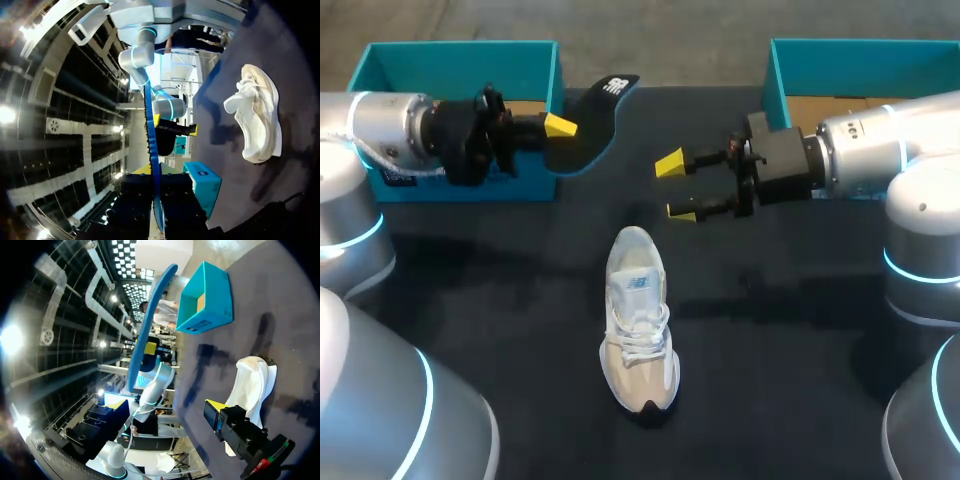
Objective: Take the shoe out of the shoebox, open the shoe tongue, remove and reinsert the insole, then place the shoe into the shoebox
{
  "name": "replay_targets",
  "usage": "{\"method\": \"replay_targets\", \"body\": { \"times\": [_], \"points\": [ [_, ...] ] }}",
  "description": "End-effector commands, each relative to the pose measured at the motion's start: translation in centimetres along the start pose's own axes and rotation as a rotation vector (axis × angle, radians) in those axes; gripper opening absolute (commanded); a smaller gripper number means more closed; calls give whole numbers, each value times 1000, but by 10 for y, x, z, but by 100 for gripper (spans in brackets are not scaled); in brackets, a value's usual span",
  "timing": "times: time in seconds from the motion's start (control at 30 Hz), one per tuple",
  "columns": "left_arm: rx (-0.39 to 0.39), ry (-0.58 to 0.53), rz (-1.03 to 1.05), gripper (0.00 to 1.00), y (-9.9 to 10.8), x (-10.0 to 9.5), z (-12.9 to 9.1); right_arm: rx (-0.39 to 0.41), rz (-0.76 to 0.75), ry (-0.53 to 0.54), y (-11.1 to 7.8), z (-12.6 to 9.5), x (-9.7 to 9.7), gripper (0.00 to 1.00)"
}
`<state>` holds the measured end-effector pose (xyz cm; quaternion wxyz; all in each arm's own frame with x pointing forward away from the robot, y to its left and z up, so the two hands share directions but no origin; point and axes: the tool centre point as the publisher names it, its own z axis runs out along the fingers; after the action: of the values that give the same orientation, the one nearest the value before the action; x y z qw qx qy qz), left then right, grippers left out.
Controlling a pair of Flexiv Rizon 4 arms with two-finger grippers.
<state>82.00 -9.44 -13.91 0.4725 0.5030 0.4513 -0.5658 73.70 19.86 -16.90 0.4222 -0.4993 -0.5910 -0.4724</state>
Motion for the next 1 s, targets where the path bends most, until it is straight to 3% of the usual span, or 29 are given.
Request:
{"method": "replay_targets", "body": {
  "times": [0.03, 0.7, 1.0],
  "points": [
    [-21, 0, 86, 0, -6, 7, 4, -2, 0, 0, 0, 3, -1, 100],
    [-121, 78, 202, 0, -19, 35, 8, -2, 0, 0, 0, 3, -1, 100],
    [-121, 78, 202, 0, -19, 35, 8, -2, 0, 0, 0, 3, -1, 100]
  ]
}}
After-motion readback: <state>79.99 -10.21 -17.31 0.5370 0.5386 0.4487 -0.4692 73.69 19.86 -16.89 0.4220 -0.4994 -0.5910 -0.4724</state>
